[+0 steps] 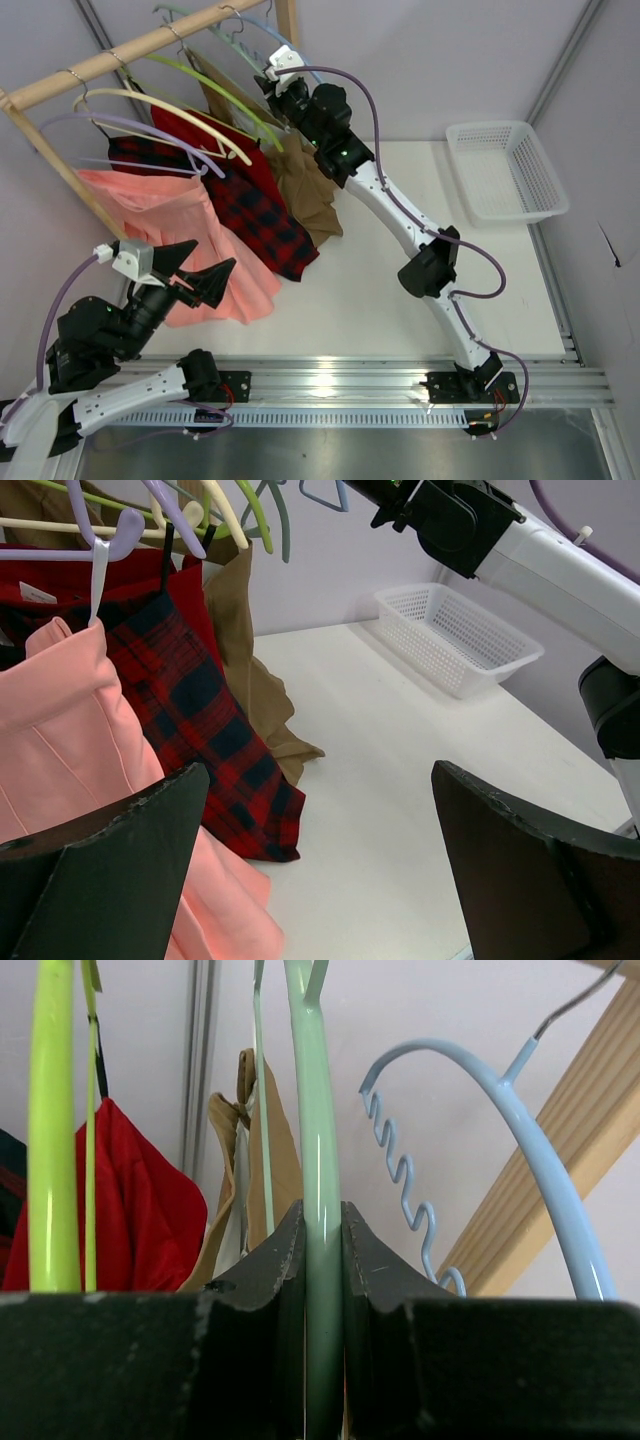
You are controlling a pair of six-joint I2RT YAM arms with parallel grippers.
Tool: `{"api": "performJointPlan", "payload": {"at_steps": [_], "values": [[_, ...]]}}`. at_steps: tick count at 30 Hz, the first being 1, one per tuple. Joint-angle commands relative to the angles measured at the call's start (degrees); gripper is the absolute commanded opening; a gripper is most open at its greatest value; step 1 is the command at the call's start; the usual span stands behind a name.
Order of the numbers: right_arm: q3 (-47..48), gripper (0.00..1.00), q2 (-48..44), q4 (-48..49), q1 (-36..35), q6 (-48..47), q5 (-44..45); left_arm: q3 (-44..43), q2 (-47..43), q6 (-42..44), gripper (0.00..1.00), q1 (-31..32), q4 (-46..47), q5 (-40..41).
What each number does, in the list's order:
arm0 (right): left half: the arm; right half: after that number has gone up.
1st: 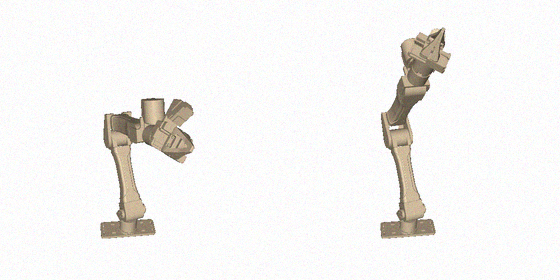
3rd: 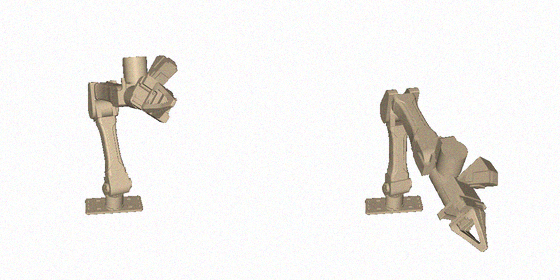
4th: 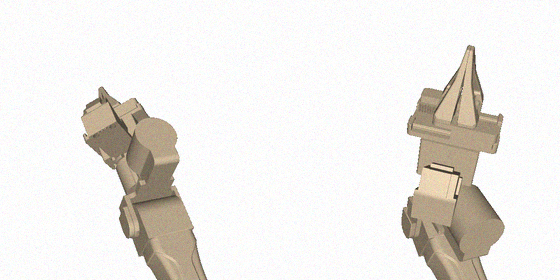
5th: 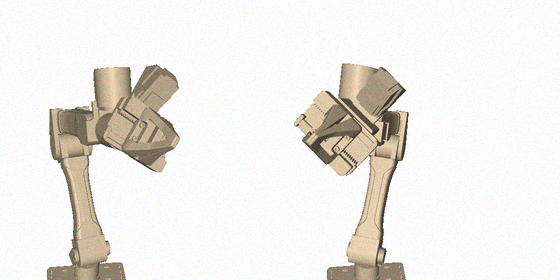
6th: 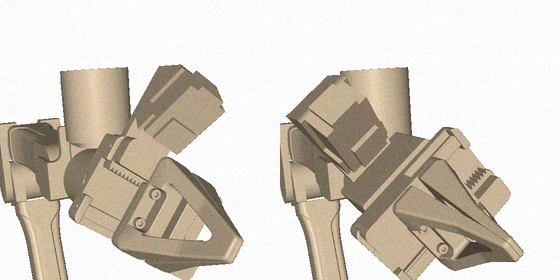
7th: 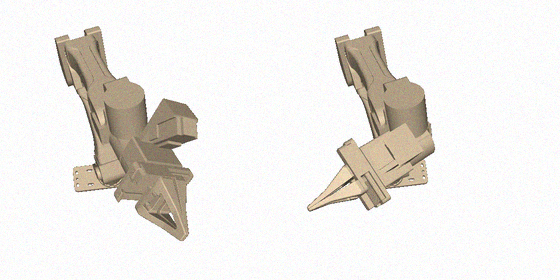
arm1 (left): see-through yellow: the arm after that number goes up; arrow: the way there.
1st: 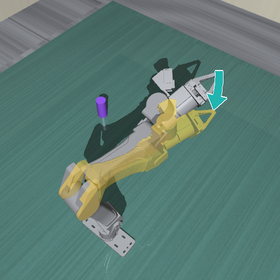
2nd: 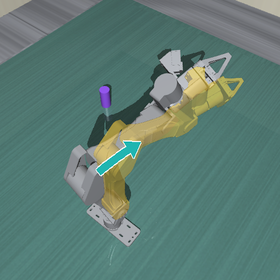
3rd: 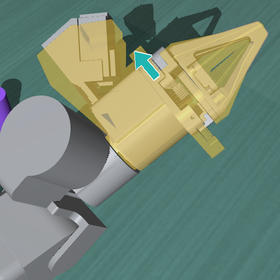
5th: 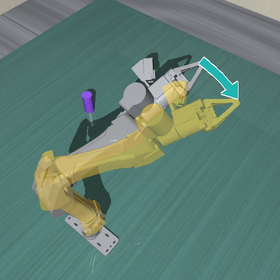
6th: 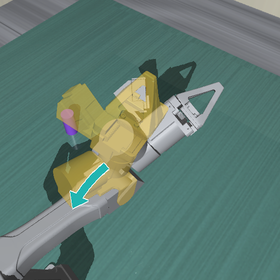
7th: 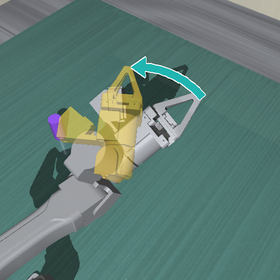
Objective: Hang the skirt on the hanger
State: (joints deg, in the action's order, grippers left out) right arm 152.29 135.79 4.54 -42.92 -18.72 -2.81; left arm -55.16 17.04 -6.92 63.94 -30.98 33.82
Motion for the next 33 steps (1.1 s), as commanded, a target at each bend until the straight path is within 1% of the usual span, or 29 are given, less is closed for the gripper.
{"api": "performJointPlan", "payload": {"at_steps": [1,8,13,17,24,28,29,32,33], "values": [[5.7,0.00,-1.1,18.8,-1.8,0.3,-1.0,0.6,-0.6,1.7,0.99,0.0,1.1,-0.7],[6.6,0.00,1.6,22.4,-1.8,1.7,-0.1,1.1,-1.4,2.0,0.99,0.0,1.1,-0.5],[6.4,0.00,1.7,23.9,-1.7,2.0,-0.4,0.8,-1.1,2.7,0.99,0.0,1.8,-0.9],[5.9,0.00,1.9,21.4,-1.3,2.5,0.2,0.7,-0.7,2.5,0.99,0.0,2.2,-1.4],[5.7,0.00,2.4,17.1,-3.0,-0.4,2.3,0.5,-0.8,1.8,1.00,0.0,2.9,-1.6],[5.1,0.00,0.1,15.2,-3.1,-0.6,2.8,-0.7,-0.1,1.6,1.00,0.0,3.2,-1.5],[4.9,0.00,-0.5,13.8,-3.1,-1.1,5.0,-1.9,0.2,1.6,1.00,0.0,3.6,-1.5],[4.0,0.00,-3.9,11.5,-3.1,-0.6,6.8,-3.5,2.3,1.6,0.99,0.0,5.8,-1.6],[3.6,0.00,-4.7,10.7,-3.1,-0.6,6.9,-6.1,3.2,1.7,0.99,0.0,6.4,-1.4]]}}
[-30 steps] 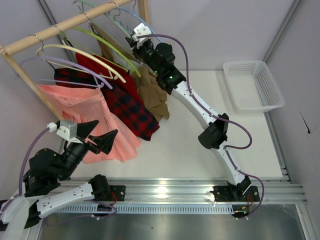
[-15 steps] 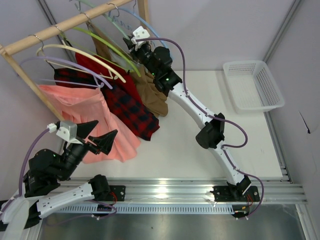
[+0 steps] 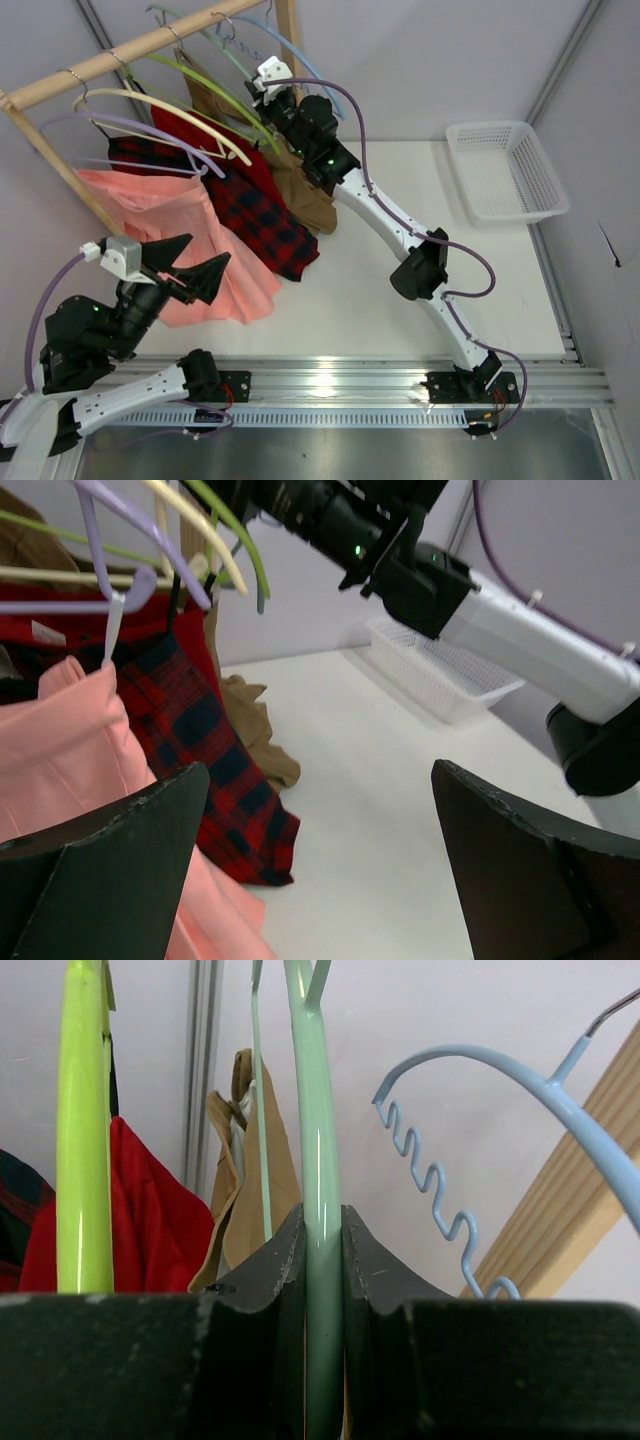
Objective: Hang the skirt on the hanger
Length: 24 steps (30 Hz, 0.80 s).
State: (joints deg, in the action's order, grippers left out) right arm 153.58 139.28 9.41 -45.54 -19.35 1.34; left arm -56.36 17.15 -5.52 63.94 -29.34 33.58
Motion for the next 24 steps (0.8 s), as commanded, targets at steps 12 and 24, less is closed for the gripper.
{"api": "performJointPlan", "payload": {"at_steps": [12,24], "values": [[-4.4,0.00,-22.9,-9.1,-0.6,0.4,0.0,-25.9,24.1,3.1,0.94,0.0,16.2,3.0],[-32.7,0.00,-41.4,0.2,2.9,5.4,-6.5,-44.6,45.8,-13.2,0.87,-5.0,17.2,9.8]]}}
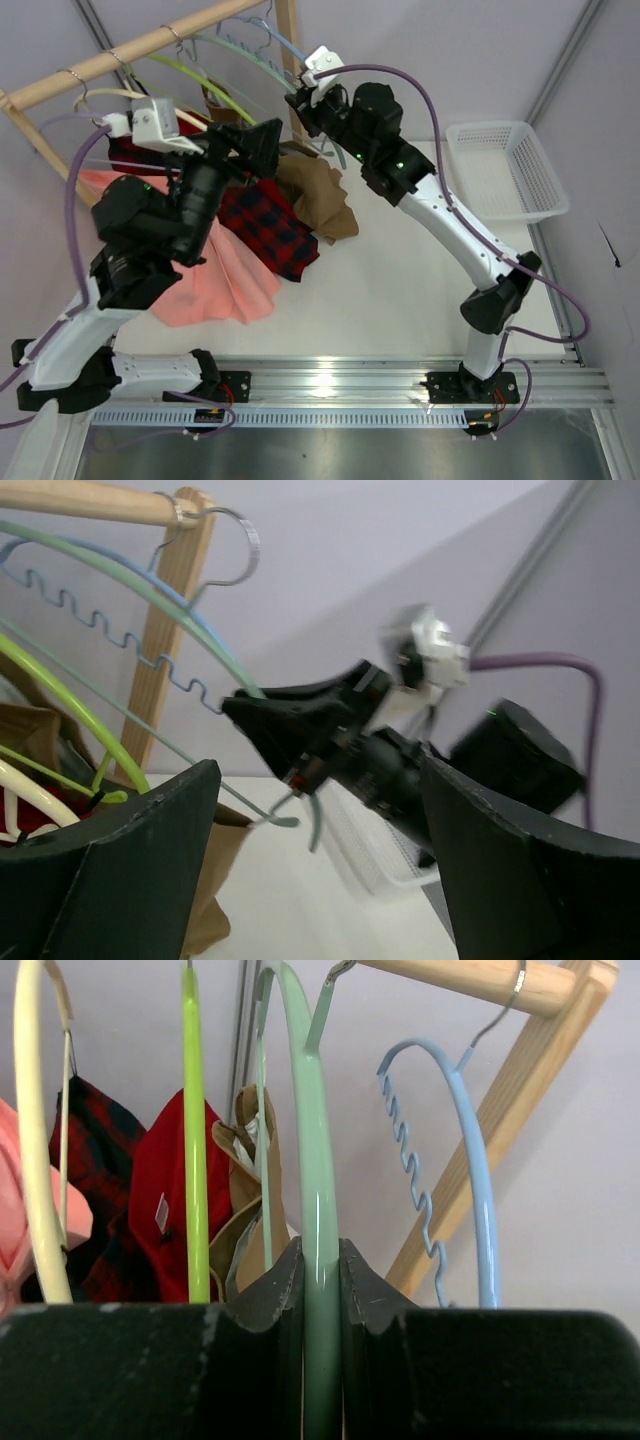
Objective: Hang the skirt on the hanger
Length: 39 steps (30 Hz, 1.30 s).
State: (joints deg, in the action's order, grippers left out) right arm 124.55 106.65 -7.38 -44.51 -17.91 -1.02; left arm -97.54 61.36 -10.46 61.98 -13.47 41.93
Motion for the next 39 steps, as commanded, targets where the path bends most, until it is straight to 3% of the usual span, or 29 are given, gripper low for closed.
{"api": "performJointPlan", "payload": {"at_steps": [1,7,11,17,25,30,39], "values": [[-4.5,0.00,-9.5,17.0,2.3,4.4,-4.9,-3.9,2.0,-10.4,0.86,-5.6,1.1,-0.7],[-3.5,0.00,-9.3,15.5,3.6,5.4,-6.0,-14.7,12.0,-27.0,0.81,-17.4,-9.5,-13.0],[-4.0,0.00,-9.1,15.6,3.6,6.1,-7.2,-15.1,14.0,-34.7,0.80,-22.9,-8.0,-24.5],[-4.2,0.00,-9.0,16.3,3.6,6.7,-7.9,-16.5,17.3,-41.9,0.80,-31.3,-10.4,-34.9],[-4.1,0.00,-8.9,16.7,1.9,5.6,-8.3,-15.3,20.1,-43.9,0.78,-33.2,-5.1,-38.6],[-3.8,0.00,-8.4,16.0,0.8,4.1,-6.8,-17.9,23.6,-44.9,0.73,-33.4,-5.1,-38.0],[-5.0,0.00,-9.1,16.1,-0.1,3.3,-6.2,-13.7,24.5,-48.1,0.62,-35.8,-0.9,-35.7]]}}
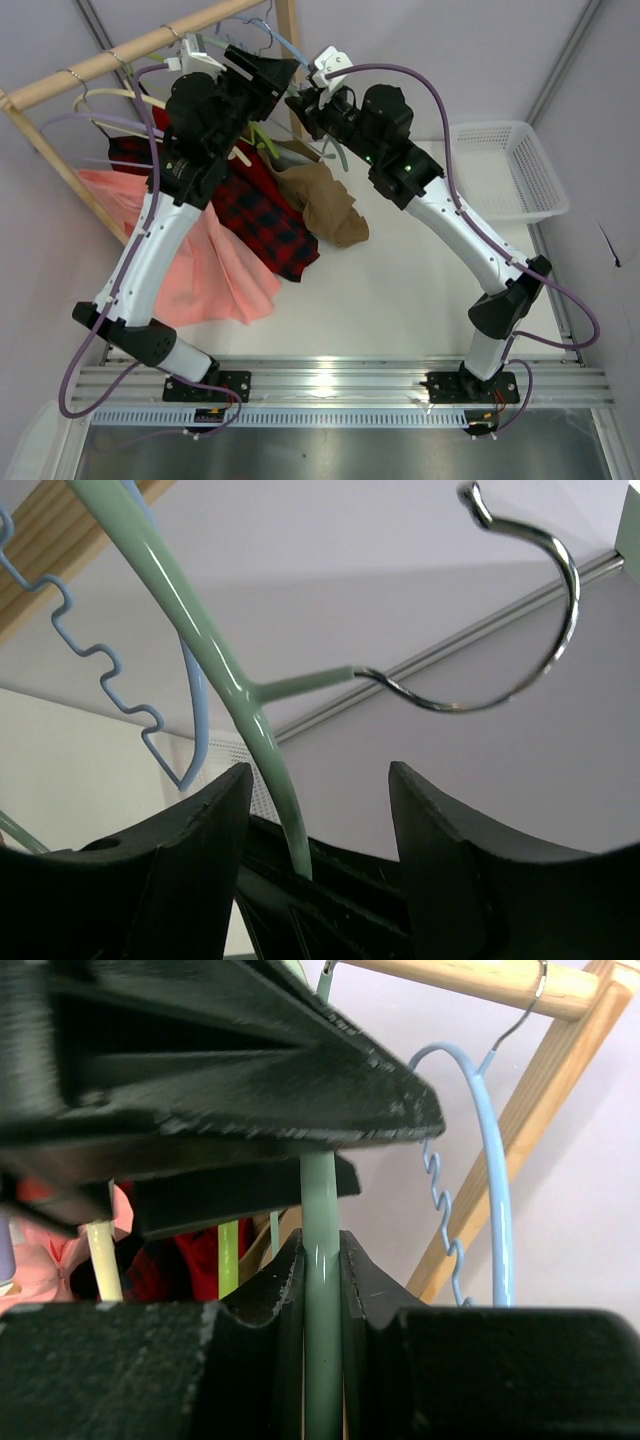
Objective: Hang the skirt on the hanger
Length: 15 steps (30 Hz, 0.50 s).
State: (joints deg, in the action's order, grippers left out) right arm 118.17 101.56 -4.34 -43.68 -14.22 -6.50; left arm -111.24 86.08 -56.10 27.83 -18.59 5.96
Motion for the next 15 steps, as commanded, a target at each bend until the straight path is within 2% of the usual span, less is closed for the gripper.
{"api": "performJointPlan", "payload": {"at_steps": [1,3,4,9,10,14,15], "values": [[1.3,0.00,-4.0,13.0,-1.1,-0.5,-0.5,-0.4,0.0,-2.7,0.62,-1.8,4.3,0.2],[1.4,0.00,-3.7,13.0,-1.1,-0.5,-0.5,-0.5,0.4,-2.9,0.57,-1.9,5.5,-0.4],[1.4,0.00,-3.7,13.1,-1.1,-0.4,-0.4,-0.6,0.6,-3.1,0.51,-1.9,6.0,-0.5],[3.4,0.00,-2.2,12.9,-1.2,0.8,0.6,-0.3,2.2,-3.7,0.35,-1.9,7.1,-0.9],[3.7,0.00,-1.9,12.7,-1.3,1.1,0.9,-0.4,2.3,-3.7,0.26,-1.9,7.3,-0.6],[4.4,0.00,-1.5,12.1,-1.3,1.8,2.6,0.0,2.9,-4.7,0.10,-3.5,8.5,-0.8],[4.4,0.08,-1.5,11.9,-1.2,1.8,3.2,-0.9,3.2,-5.4,0.09,-3.9,8.5,-1.6]]}}
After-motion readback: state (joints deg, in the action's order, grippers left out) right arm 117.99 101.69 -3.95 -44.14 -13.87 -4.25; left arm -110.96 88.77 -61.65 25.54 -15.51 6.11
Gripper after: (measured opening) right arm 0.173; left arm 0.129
